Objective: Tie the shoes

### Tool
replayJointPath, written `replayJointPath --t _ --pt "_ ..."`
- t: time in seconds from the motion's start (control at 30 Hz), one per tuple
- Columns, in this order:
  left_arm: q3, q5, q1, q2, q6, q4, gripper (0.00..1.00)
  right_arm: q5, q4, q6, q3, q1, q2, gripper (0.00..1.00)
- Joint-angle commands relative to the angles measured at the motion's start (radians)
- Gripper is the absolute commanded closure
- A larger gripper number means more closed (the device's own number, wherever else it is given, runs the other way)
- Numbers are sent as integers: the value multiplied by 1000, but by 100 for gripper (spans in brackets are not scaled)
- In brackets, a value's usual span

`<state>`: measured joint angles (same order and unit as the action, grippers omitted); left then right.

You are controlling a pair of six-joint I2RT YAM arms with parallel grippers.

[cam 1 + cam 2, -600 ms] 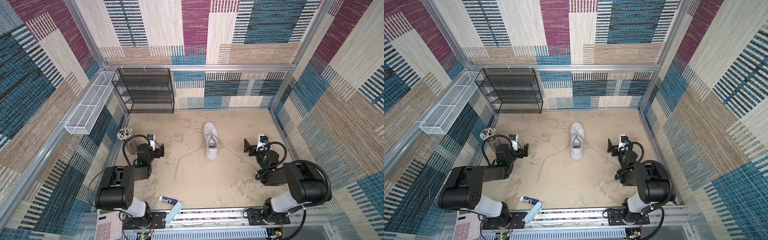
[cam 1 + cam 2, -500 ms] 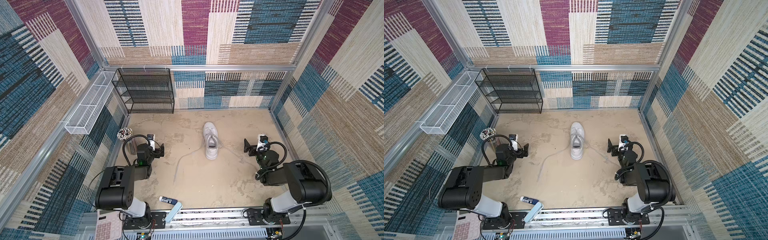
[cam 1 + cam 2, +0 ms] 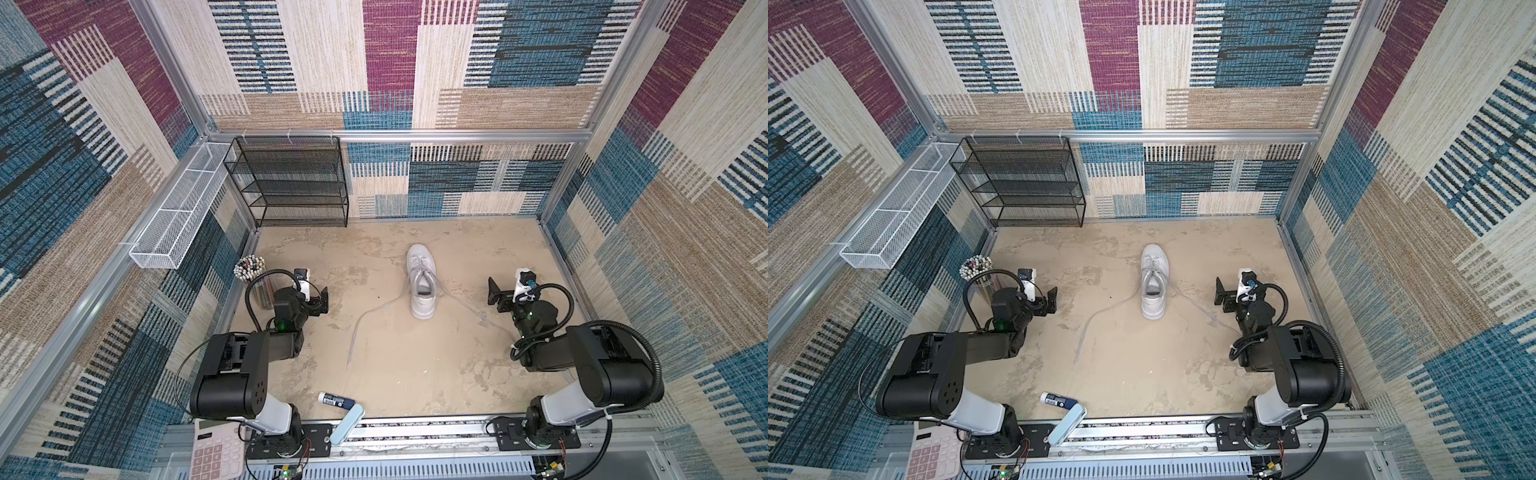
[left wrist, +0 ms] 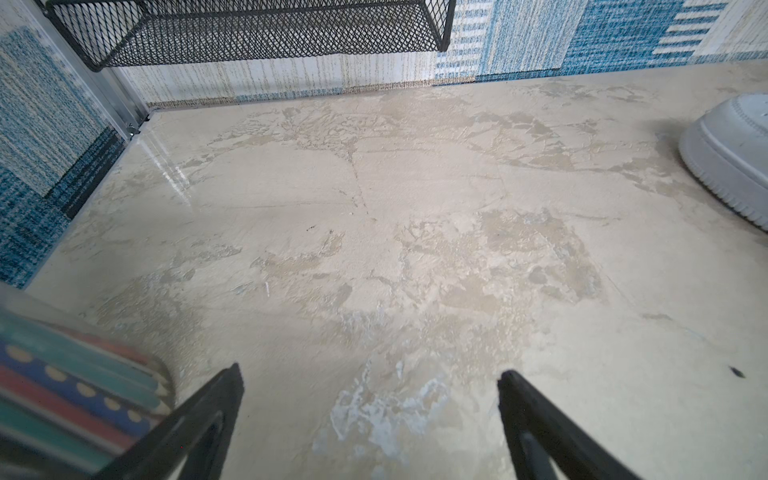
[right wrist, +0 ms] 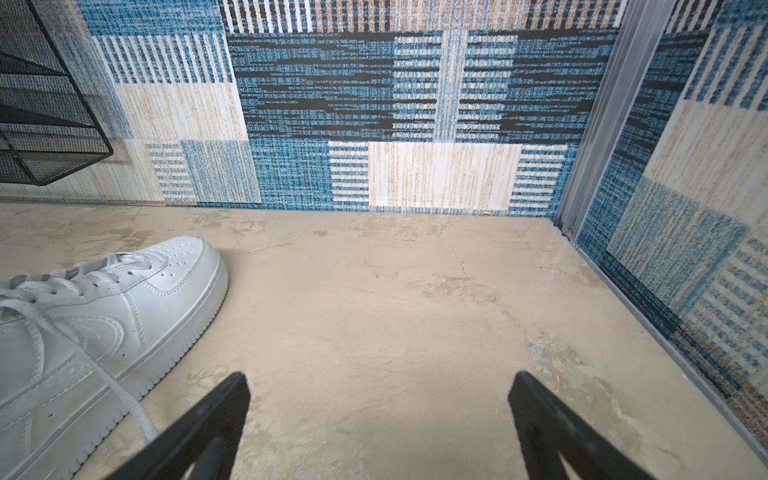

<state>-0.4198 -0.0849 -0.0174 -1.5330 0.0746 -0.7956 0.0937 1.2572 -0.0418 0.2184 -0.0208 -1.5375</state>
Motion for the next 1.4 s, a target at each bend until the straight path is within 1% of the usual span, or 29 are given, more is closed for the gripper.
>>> replayJointPath --t 0.0,0.27,0.33,0.37,0.4,0.43,0.5,0.53,0.57,0.6,0.63,0.7,0.73,0.8,0.87,0.97,1.03,1.13,1.23,1.3,1.37 --pt "-8 -9 1 -2 -11 -9 2 -9 11 12 0 1 2 0" --pt "-8 -9 0 0 -12 -8 1 -9 13 11 -1 1 4 0" --pt "-4 9 1 5 -15 -17 2 -13 17 12 -2 1 6 0" --pt "-8 28 0 24 -24 2 2 -36 -29 21 15 1 26 1" --pt "-16 48 1 45 -34 29 2 -65 -87 32 38 1 55 0" --pt "-33 76 1 76 -45 83 2 -96 -209 46 79 1 88 0" --pt "-77 131 1 133 -65 218 3 -158 -518 94 213 1 140 0" --pt "-99 171 2 159 -78 274 3 -187 -671 140 278 1 151 0" --pt "-120 200 3 184 -95 330 2 -191 -798 178 329 1 159 0" --pt "-144 213 3 206 -104 389 2 -176 -892 206 363 1 165 0" --pt "-180 227 4 225 -117 469 3 -170 -987 260 398 2 176 0" --pt "-255 234 3 248 -142 620 4 -179 -1155 371 449 2 198 1" --pt "-293 227 4 252 -145 686 5 -184 -1252 440 472 3 211 0" --pt "-357 210 5 259 -167 807 6 -179 -1420 539 513 7 235 1" --pt "-412 161 9 260 -207 904 9 -162 -1581 588 548 9 244 0" --pt "-464 91 23 257 -255 1008 11 -151 -1745 608 577 13 245 1" --pt "-488 85 38 253 -282 1074 11 -154 -1813 614 578 14 258 1" --pt "-502 60 64 246 -327 1140 11 -159 -1886 623 571 15 275 1" --pt "-489 43 107 245 -356 1170 11 -150 -1918 639 552 13 277 1" --pt "-471 53 136 248 -363 1179 11 -123 -1930 641 546 15 272 4" --pt "-453 63 155 256 -373 1181 11 -92 -1934 624 546 15 261 12"
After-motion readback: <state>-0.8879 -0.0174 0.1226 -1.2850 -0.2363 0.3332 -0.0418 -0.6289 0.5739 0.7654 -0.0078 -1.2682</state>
